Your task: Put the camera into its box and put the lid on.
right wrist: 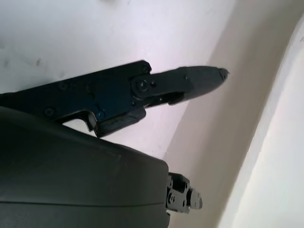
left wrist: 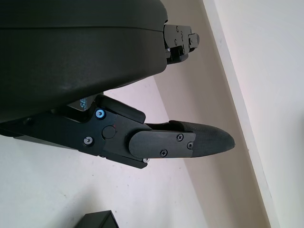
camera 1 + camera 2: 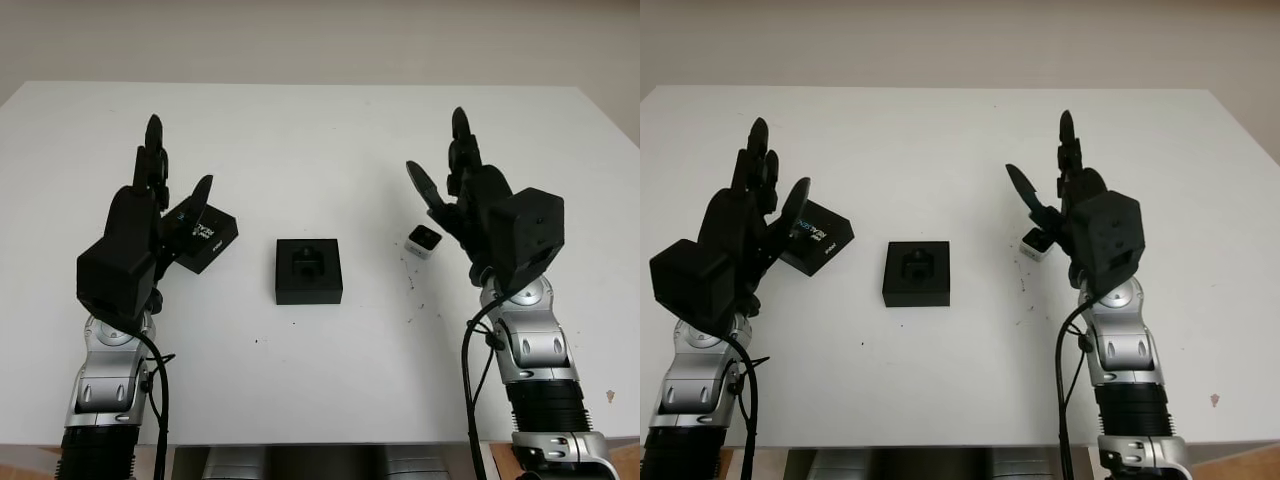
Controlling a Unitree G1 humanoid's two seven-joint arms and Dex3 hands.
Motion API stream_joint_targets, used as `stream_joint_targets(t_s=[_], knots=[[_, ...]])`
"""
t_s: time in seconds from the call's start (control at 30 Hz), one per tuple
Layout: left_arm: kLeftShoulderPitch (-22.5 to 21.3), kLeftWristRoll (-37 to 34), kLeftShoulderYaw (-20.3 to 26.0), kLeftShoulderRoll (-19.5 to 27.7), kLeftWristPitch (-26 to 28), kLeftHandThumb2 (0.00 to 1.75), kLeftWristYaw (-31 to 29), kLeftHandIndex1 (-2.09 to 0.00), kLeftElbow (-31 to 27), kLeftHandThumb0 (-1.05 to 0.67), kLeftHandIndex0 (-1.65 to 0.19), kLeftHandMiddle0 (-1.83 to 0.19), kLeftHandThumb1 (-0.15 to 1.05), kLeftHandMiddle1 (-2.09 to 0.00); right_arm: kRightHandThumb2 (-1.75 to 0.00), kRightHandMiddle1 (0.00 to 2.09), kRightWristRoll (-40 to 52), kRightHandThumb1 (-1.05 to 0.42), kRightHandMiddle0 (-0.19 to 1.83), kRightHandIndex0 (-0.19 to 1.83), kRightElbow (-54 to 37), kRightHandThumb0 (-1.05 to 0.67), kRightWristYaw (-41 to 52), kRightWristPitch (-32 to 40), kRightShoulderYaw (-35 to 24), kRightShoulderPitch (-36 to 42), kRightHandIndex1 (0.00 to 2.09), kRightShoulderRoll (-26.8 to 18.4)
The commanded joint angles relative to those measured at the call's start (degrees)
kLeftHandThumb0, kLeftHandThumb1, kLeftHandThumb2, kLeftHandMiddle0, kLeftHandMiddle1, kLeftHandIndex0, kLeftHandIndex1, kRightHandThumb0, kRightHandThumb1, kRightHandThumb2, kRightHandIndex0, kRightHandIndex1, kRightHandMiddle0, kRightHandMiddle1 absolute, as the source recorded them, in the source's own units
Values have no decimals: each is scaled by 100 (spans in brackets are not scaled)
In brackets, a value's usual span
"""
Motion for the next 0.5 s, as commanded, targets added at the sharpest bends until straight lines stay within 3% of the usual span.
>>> stream_joint_targets(t_s=[0.0,0.1,0.47], knots=[[-105,-14,3,20,-55,37,2,-6,-21,-74,8,5,105,-6,-6,15,-502,-98,2,6,-58,-62,-204,-79,167,-194,15,-302],[-119,-40,-2,23,-69,37,-31,-5,-19,-75,9,6,105,-5,-4,21,-1033,-92,12,16,164,-64,-335,-99,331,-361,20,-575],[-113,14,-13,28,30,37,3,-6,-85,-75,7,5,105,-6,-5,12,-1840,-91,27,14,687,-67,-158,122,788,-568,12,-1077]])
